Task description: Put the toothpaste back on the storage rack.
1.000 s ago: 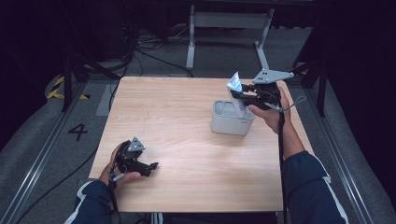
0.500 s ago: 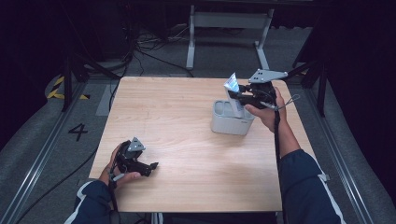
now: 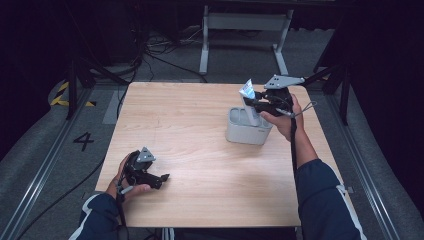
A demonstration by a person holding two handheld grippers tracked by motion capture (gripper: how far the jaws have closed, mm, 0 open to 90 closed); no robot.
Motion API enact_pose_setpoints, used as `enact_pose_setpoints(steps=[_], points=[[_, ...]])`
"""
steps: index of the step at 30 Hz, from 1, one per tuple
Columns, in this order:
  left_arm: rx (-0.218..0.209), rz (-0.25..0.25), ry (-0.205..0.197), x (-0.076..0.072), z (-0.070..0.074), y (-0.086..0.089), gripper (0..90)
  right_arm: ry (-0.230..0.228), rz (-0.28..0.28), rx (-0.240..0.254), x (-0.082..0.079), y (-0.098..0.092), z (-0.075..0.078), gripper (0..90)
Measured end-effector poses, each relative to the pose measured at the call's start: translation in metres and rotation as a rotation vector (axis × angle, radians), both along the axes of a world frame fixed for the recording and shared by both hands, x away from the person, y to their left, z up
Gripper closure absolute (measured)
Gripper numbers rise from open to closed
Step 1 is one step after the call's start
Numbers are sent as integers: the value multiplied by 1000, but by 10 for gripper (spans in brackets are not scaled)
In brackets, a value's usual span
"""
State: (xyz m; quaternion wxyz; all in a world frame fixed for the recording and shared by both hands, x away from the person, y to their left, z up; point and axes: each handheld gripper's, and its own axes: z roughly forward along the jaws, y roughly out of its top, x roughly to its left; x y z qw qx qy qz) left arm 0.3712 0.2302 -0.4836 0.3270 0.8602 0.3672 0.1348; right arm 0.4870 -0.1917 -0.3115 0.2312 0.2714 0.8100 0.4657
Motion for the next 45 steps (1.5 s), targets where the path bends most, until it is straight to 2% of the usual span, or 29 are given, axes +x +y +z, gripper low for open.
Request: enact_pose_setpoints(steps=[7, 12, 14, 32, 45], points=[[1, 0, -2, 0, 0, 0, 4, 6, -14, -6, 3, -1, -6, 654], [1, 0, -1, 0, 0, 0, 4, 26, -19, -33, 5, -1, -19, 652], [0, 0, 0, 0, 0, 0, 4, 40, -23, -29, 6, -3, -22, 652], [2, 0, -3, 0, 0, 0, 3, 71, -1, -67, 0, -9, -47, 646], [0, -1, -1, 0, 0, 0, 3, 93, 12, -101, 0, -10, -54, 642]])
